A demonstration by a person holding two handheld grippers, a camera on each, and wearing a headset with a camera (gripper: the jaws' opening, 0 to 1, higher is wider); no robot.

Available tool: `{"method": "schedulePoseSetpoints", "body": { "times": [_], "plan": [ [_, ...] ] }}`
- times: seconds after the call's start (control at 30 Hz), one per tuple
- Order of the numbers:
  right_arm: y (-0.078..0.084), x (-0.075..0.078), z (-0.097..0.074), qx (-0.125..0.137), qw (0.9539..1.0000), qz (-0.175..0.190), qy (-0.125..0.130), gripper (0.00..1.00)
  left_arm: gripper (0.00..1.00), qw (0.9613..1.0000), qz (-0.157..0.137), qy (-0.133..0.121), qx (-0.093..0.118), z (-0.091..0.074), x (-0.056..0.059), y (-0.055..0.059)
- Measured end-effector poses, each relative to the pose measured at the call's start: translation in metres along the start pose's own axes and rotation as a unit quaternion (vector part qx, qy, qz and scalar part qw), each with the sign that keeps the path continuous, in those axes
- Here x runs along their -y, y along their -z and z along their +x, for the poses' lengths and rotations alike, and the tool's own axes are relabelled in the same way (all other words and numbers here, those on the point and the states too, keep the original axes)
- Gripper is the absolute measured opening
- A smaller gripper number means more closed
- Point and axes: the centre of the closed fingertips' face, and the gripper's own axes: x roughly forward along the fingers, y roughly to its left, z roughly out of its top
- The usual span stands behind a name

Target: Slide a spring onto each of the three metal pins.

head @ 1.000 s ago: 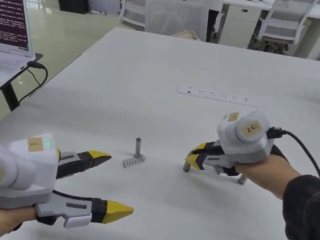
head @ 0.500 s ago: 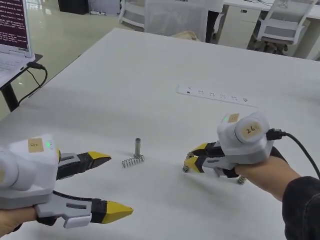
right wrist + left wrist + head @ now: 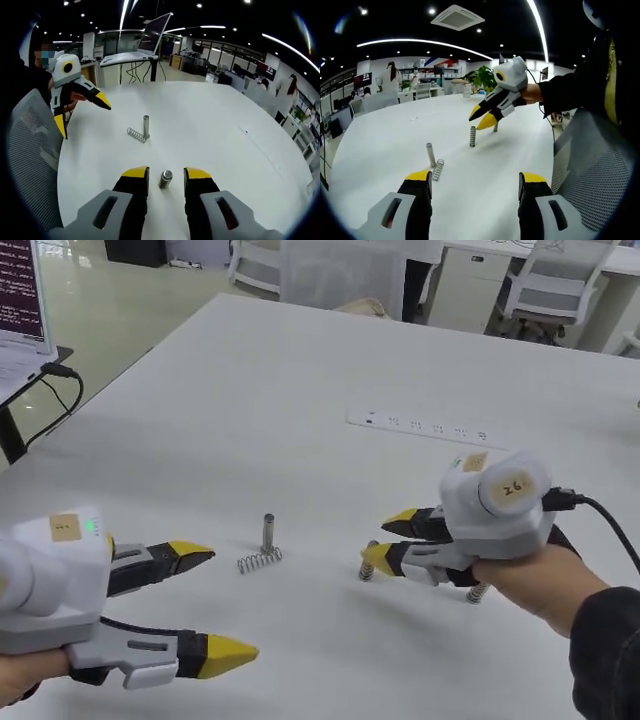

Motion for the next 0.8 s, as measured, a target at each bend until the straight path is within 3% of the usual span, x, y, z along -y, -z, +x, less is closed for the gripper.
{"method": "schedulePoseSetpoints", "body": {
  "times": [0.23,0.8],
  "plan": [
    [-0.01,-0.005,-0.01,0.016,0.9999,-0.003,0.004,0.27,0.66,1.0,0.0,-0.003,-0.005,0.003,-0.006,0.001],
    [-0.017,-0.017,-0.034,0.045,0.9987,0.01,0.02,0.29,0.6,0.9997,-0.001,-0.014,-0.02,0.015,-0.027,0.01]
  ]
}}
